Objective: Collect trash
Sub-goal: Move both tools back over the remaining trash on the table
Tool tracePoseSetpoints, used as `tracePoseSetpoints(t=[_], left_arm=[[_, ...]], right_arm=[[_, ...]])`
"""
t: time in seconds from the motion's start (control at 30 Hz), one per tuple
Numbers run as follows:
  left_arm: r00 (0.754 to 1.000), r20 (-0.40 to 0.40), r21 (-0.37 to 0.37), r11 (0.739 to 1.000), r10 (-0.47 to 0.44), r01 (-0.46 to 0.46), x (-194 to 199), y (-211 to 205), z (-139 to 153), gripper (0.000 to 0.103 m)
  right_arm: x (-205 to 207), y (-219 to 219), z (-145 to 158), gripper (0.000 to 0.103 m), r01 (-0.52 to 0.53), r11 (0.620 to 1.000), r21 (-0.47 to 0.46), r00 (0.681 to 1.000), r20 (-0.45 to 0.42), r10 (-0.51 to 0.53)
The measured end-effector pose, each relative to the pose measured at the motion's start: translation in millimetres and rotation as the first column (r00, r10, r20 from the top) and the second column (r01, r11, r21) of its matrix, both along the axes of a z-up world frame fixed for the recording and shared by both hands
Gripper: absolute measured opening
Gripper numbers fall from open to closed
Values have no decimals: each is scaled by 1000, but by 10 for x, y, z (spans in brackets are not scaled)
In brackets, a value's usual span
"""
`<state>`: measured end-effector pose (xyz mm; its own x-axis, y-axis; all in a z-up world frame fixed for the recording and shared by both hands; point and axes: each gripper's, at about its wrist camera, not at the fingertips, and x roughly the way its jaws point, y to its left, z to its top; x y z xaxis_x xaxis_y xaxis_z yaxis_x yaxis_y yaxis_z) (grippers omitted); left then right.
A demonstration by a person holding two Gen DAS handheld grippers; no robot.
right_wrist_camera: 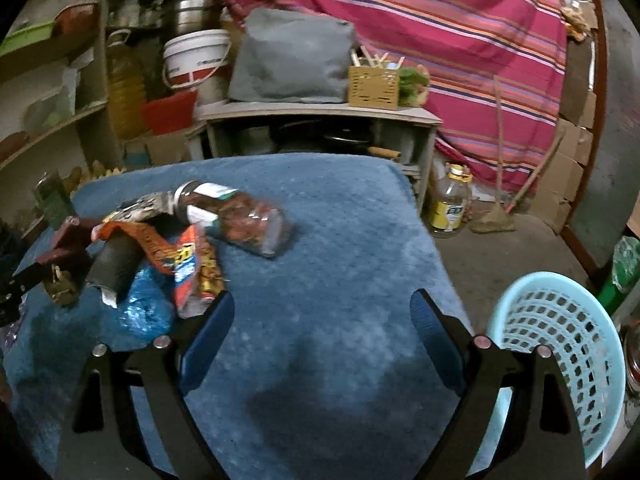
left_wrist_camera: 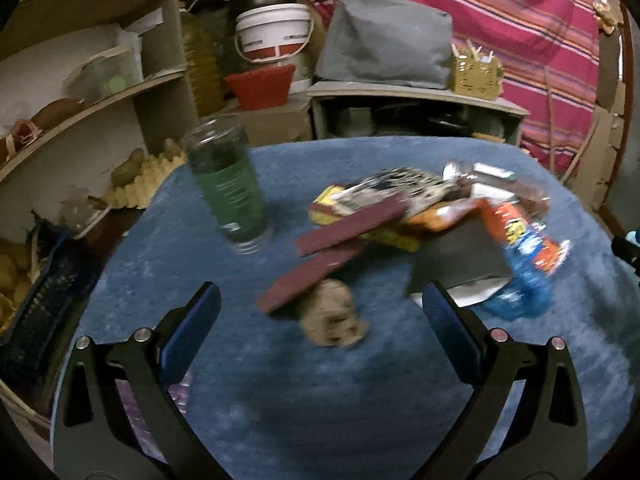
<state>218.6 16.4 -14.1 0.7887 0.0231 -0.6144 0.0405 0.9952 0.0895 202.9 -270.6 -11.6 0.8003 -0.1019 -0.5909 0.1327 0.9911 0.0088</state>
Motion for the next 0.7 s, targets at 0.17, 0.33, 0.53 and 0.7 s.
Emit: tracePoseSetpoints(t=[0.17, 0.33, 0.53, 0.7], left_arm=[[1000, -25, -24, 1000, 11, -11, 83, 268, -68, 97], [999, -42, -86, 996, 21, -25, 207, 368, -102, 97], [997, -41, -118, 991, -65, 60, 294, 271, -75, 71], [994, -62, -110, 991, -87, 80, 265, 303, -92, 58]], right_arm=[[102, 159, -40, 88, -18, 1000, -22, 1000, -12, 18], [206, 224, -102, 88, -27, 999, -21, 999, -30, 27], [299, 273, -145, 88, -40, 999, -32, 998, -45, 38], [304, 272, -134, 88, -42, 999, -26, 998, -42, 41]])
